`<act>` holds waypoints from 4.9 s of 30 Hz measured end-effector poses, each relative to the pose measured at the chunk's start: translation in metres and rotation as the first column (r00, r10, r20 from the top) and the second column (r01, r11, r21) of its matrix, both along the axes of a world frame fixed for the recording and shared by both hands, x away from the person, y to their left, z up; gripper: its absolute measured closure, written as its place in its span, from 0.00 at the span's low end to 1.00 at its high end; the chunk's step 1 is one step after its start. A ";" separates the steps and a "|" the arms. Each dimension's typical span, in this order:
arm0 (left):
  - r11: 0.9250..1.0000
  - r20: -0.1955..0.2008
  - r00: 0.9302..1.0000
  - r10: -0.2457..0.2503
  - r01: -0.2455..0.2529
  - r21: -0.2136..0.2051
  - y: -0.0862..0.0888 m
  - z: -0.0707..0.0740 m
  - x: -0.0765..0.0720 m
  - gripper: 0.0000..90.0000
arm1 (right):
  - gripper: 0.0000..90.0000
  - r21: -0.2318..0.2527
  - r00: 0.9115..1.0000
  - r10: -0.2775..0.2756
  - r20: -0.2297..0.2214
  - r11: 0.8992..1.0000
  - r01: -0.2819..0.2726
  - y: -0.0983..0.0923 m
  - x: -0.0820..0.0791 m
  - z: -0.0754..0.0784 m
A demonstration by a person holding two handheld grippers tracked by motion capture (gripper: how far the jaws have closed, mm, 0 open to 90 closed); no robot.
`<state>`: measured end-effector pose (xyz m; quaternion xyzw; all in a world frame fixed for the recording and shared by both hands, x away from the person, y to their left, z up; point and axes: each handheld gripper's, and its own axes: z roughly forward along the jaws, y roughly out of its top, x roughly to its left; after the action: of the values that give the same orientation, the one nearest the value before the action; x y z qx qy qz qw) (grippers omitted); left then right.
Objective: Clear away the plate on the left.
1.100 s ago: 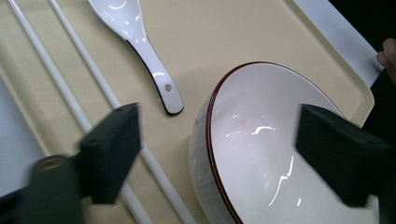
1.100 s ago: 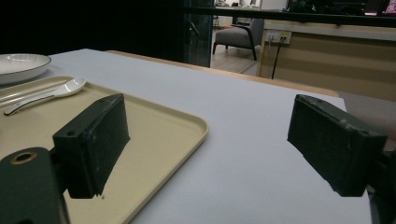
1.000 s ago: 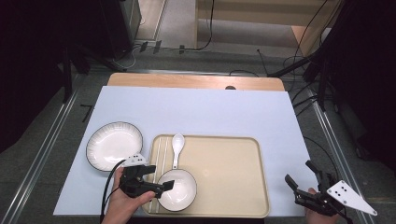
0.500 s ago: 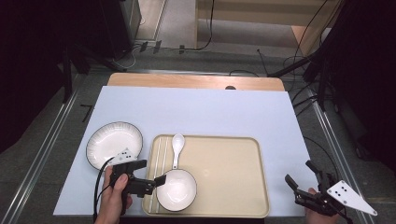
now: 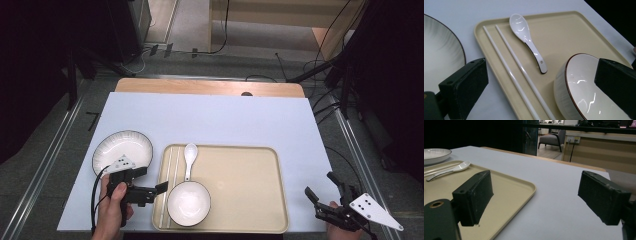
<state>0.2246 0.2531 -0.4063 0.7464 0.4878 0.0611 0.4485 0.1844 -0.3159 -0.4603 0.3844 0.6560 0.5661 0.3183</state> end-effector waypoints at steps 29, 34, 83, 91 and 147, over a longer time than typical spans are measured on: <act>0.985 0.042 0.985 0.166 -0.168 0.038 0.048 0.003 0.015 0.00 | 0.14 -0.004 1.000 0.002 0.003 1.000 -0.002 0.001 0.000 -0.001; 0.982 0.048 0.982 0.183 -0.185 0.031 0.058 0.006 0.017 0.00 | 0.14 0.001 1.000 -0.001 -0.001 1.000 0.001 0.000 -0.001 -0.001; 0.892 -0.047 0.891 0.451 -0.447 0.068 0.163 -0.010 0.047 0.28 | 0.14 -0.001 1.000 -0.002 -0.002 1.000 0.002 0.000 -0.001 0.000; 0.881 -0.084 0.877 0.473 -0.467 0.076 0.169 -0.019 0.049 0.48 | 0.14 -0.001 1.000 -0.002 -0.002 1.000 0.002 0.001 -0.001 0.000; 0.854 -0.349 0.834 0.427 -0.498 -0.147 0.186 -0.056 0.057 0.86 | 0.14 -0.003 1.000 0.001 -0.003 1.000 -0.001 0.001 0.000 -0.001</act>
<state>0.2816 0.4395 -0.4618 0.5480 0.7214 -0.0045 0.4234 0.1848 -0.3149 -0.4613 0.3845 0.6578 0.5645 0.3175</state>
